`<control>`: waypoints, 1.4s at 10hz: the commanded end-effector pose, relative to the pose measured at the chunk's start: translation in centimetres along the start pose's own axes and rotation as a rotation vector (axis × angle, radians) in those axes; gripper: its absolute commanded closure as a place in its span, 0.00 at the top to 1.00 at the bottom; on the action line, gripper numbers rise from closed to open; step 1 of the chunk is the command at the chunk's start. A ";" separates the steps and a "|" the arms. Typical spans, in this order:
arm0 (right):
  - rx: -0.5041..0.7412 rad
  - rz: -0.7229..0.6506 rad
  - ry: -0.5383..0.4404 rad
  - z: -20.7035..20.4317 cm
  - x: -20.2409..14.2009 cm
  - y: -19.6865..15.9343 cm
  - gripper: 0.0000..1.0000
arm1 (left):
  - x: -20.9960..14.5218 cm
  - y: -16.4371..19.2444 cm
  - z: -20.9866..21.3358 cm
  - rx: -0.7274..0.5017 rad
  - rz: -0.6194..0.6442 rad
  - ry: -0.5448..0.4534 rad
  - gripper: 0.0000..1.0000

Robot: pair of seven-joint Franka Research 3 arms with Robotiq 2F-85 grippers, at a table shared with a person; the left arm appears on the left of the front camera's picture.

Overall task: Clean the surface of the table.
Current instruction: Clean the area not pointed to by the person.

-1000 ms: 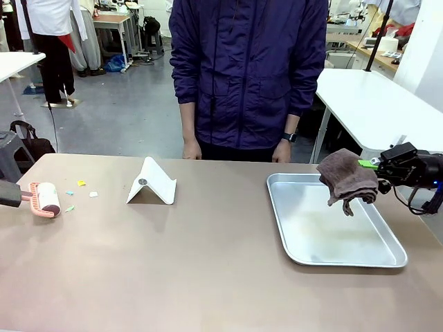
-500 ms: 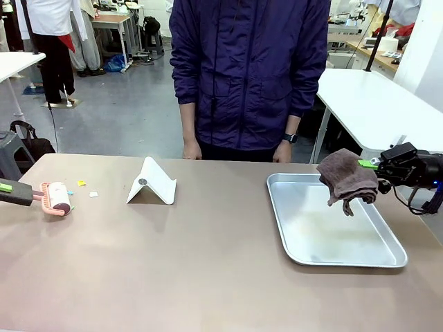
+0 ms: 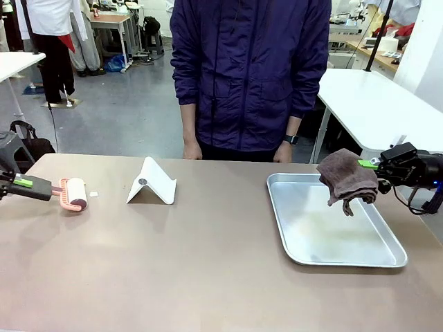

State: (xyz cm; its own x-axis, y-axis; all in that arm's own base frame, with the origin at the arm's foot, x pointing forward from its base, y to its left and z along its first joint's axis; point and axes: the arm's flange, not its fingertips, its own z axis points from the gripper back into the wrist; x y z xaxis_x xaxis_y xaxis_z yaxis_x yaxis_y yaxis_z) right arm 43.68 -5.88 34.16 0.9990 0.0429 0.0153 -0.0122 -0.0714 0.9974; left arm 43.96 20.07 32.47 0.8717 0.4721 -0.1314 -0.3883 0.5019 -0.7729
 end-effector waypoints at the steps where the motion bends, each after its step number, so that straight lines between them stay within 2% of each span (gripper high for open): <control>1: -0.015 0.016 0.000 -0.2 -0.1 0.2 0.09 | 0.5 0.4 -3.5 0.124 0.011 -0.015 0.22; 5: -0.015 0.016 0.000 -0.2 -0.1 0.2 0.09 | 0.7 -2.7 -7.5 0.143 -0.047 0.064 0.22; 8: -0.015 0.016 0.000 -0.2 -0.1 0.2 0.09 | 1.2 -3.7 -8.8 0.139 -0.055 0.088 0.22; 9: -0.015 0.016 0.000 -0.2 -0.1 0.2 0.09 | 1.1 -4.0 -8.5 0.102 -0.072 0.086 0.22; 12: -0.015 0.016 0.000 -0.2 -0.1 0.2 0.09 | -1.4 -5.3 -1.7 -0.163 -0.187 0.143 0.22; 14: -0.015 0.016 0.000 -0.2 -0.1 0.2 0.09 | -3.9 -4.5 4.3 -0.260 -0.264 0.185 0.22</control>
State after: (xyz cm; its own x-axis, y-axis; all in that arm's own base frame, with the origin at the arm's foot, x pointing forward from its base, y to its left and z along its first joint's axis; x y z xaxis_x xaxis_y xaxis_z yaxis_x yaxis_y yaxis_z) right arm 43.69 -5.88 34.16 0.9990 0.0427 0.0155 -0.0124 -0.0708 0.9974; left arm 43.37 17.60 37.89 0.9677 0.2507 -0.0264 -0.1343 0.4240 -0.8957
